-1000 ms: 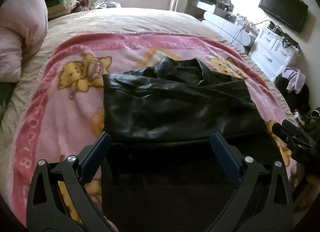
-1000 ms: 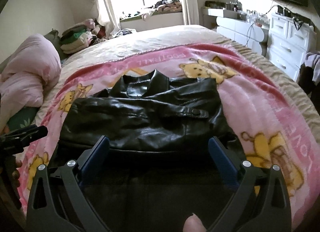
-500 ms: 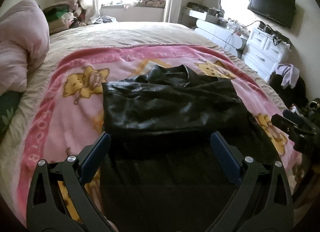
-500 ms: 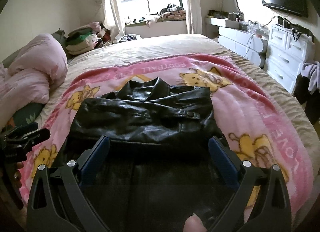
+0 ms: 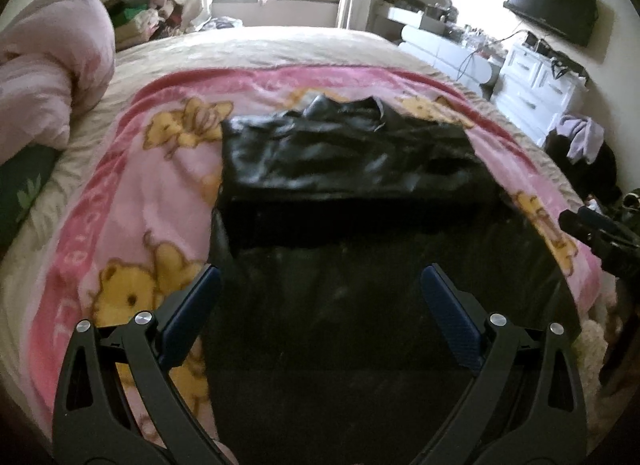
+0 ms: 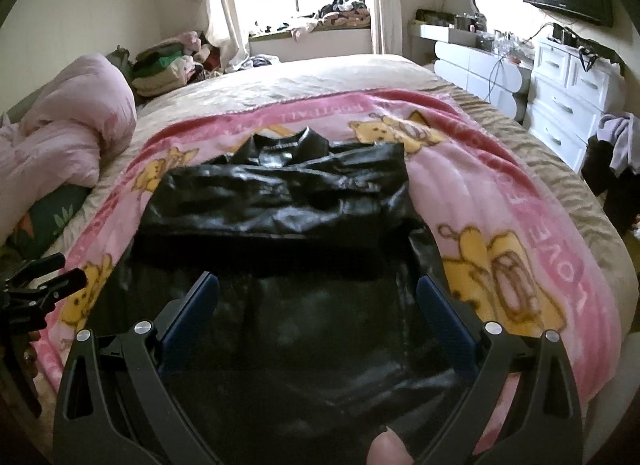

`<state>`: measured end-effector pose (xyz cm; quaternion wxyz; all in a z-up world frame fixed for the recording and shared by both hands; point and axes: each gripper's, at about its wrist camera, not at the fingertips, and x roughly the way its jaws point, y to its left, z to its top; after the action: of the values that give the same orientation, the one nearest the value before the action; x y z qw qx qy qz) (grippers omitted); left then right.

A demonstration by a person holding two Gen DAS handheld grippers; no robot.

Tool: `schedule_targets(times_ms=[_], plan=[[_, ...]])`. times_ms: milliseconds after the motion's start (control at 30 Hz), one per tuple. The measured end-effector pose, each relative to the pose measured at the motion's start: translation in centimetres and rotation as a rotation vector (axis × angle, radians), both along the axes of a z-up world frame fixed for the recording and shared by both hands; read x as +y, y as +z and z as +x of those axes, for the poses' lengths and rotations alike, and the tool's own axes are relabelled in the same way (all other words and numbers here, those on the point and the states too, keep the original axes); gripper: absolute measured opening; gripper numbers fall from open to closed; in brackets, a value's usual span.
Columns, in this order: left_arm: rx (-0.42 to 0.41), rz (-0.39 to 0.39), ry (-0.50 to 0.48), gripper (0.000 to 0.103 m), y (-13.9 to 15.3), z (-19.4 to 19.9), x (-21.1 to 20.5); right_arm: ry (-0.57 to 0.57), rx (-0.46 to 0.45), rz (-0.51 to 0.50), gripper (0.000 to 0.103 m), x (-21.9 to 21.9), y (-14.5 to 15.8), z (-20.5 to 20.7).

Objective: Fold large clothes

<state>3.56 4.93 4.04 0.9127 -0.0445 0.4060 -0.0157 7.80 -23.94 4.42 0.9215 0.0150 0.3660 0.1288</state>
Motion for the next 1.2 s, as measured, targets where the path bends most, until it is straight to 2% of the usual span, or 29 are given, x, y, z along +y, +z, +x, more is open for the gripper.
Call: schedule_targets(times_ms=[400,700,933,1200], plan=[[0.124,0.007,0.092,0.094,-4.4,-3.2,2.1,0.034,0.062,-0.087,0.098,-1.0,-3.6,-2.2],[0.201,0.009,0.161,0.094,-6.9,-4.9,3.8,0.019,0.128,-0.105,0.098,-3.3,-6.6,-3.1],[0.238,0.001,0.199,0.094,-8.3,-6.0,4.9,0.008,0.169,-0.125,0.098,-5.1,-8.4,-4.0],[0.245,-0.056,0.198,0.094,-9.4,-6.8,5.1,-0.022,0.231,-0.153,0.098,-7.0,-10.1,-4.3]])
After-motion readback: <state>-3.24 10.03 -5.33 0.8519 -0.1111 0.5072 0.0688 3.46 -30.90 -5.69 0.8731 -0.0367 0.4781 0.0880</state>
